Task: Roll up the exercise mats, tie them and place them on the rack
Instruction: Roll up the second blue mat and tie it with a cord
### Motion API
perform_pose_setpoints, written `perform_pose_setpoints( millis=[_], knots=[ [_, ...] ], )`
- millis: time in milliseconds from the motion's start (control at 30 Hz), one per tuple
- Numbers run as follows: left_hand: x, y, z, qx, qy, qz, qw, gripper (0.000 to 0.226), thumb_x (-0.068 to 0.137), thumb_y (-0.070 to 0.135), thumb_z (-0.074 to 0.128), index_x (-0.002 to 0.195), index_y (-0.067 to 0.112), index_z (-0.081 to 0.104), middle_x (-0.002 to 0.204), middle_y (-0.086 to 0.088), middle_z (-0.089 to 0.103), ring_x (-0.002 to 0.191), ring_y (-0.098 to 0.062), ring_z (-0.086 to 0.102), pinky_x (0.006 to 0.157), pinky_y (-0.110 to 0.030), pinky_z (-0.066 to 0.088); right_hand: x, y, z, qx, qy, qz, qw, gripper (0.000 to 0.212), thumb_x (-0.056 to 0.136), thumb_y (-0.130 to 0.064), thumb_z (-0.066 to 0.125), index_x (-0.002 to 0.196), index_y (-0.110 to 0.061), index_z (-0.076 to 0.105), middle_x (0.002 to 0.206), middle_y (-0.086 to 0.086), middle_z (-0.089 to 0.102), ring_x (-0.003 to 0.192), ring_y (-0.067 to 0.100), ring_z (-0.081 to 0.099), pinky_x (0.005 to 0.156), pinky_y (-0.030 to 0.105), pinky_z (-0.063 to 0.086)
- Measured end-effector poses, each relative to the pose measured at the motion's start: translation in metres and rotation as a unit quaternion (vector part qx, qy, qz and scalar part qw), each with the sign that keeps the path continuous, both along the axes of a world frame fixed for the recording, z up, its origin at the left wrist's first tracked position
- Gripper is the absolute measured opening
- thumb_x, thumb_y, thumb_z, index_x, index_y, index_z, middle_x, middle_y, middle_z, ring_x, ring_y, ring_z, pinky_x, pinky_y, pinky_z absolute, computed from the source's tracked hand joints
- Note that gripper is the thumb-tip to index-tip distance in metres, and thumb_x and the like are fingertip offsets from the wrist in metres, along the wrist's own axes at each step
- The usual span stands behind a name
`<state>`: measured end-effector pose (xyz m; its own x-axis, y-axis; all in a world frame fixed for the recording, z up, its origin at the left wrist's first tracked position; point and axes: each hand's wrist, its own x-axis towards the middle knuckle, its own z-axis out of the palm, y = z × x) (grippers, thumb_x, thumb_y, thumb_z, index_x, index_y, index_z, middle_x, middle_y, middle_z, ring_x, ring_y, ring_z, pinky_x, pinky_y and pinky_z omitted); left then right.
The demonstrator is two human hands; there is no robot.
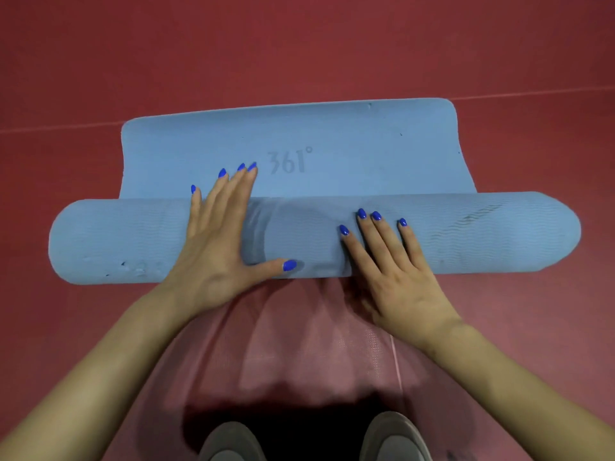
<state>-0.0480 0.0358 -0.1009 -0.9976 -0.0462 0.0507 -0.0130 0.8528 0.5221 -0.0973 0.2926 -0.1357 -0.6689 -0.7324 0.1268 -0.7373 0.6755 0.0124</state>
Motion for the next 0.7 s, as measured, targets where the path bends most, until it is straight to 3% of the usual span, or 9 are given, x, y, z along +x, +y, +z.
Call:
perform_pose_setpoints(
  millis=[133, 200, 267, 367, 500, 567, 700],
  knots=[
    [0.005, 0.004, -0.018, -0.157, -0.011, -0.022, 0.987, 0.113, 0.062, 0.079, 0.048, 0.152, 0.022, 0.010, 0.157, -0.015, 0.017, 0.145, -0.032, 0.005, 0.114, -0.051, -0.006, -0.024, -0.011, 0.003, 0.012, 0.001, -0.006, 1.000, 0.103, 0.063, -0.031, 0.074, 0.150, -0.011, 0.022, 0.154, 0.018, 0.025, 0.143, 0.032, 0.023, 0.114, 0.052, 0.019],
    [0.003, 0.007, -0.028, -0.230, -0.024, -0.026, 0.973, 0.126, 0.053, 0.076, 0.063, 0.152, 0.021, 0.009, 0.155, -0.023, 0.019, 0.143, -0.035, 0.008, 0.111, -0.056, -0.003, -0.037, -0.017, 0.004, 0.029, 0.007, -0.011, 0.999, 0.115, 0.053, -0.036, 0.082, 0.149, -0.011, 0.022, 0.152, 0.020, 0.028, 0.141, 0.036, 0.026, 0.113, 0.054, 0.018],
    [-0.006, 0.006, -0.032, -0.268, -0.040, -0.026, 0.962, 0.145, 0.038, 0.066, 0.083, 0.152, 0.021, 0.004, 0.155, -0.025, 0.012, 0.142, -0.037, 0.010, 0.111, -0.057, -0.004, -0.047, -0.025, 0.005, 0.060, 0.011, -0.025, 0.998, 0.128, 0.043, -0.041, 0.088, 0.148, -0.010, 0.021, 0.149, 0.025, 0.030, 0.138, 0.043, 0.028, 0.112, 0.058, 0.019],
    [-0.025, 0.000, -0.032, -0.304, -0.052, -0.021, 0.951, 0.157, 0.023, 0.053, 0.092, 0.151, 0.022, 0.005, 0.155, -0.021, 0.005, 0.140, -0.047, 0.018, 0.110, -0.063, 0.008, -0.062, -0.037, 0.010, 0.124, -0.009, -0.068, 0.990, 0.145, 0.034, -0.059, 0.087, 0.149, -0.015, 0.011, 0.149, 0.031, 0.023, 0.134, 0.052, 0.027, 0.107, 0.066, 0.017],
    [-0.048, -0.005, -0.018, -0.322, -0.106, -0.024, 0.941, 0.153, 0.045, 0.059, 0.086, 0.147, 0.031, -0.023, 0.157, -0.024, -0.004, 0.144, -0.043, 0.009, 0.113, -0.058, 0.008, -0.085, -0.048, 0.025, 0.168, -0.055, -0.061, 0.982, 0.142, 0.050, -0.066, 0.079, 0.151, -0.025, -0.011, 0.154, 0.029, 0.004, 0.137, 0.050, 0.021, 0.106, 0.068, 0.013],
    [-0.060, -0.006, -0.014, -0.337, -0.128, -0.023, 0.933, 0.143, 0.055, 0.064, 0.080, 0.149, 0.025, -0.020, 0.157, -0.023, 0.002, 0.144, -0.039, 0.010, 0.113, -0.057, 0.008, -0.098, -0.050, 0.032, 0.186, -0.071, -0.041, 0.979, 0.136, 0.055, -0.070, 0.074, 0.151, -0.026, -0.012, 0.151, 0.025, 0.016, 0.134, 0.044, 0.027, 0.107, 0.065, 0.017],
    [-0.073, -0.014, -0.006, -0.337, -0.146, -0.063, 0.928, 0.129, 0.059, 0.068, 0.073, 0.153, 0.020, -0.002, 0.148, -0.016, 0.024, 0.143, -0.037, 0.015, 0.111, -0.060, 0.012, -0.109, -0.050, 0.036, 0.196, -0.061, -0.008, 0.979, 0.127, 0.055, -0.074, 0.069, 0.152, -0.022, 0.006, 0.133, 0.019, 0.041, 0.116, 0.040, 0.045, 0.111, 0.056, 0.020]
  ],
)
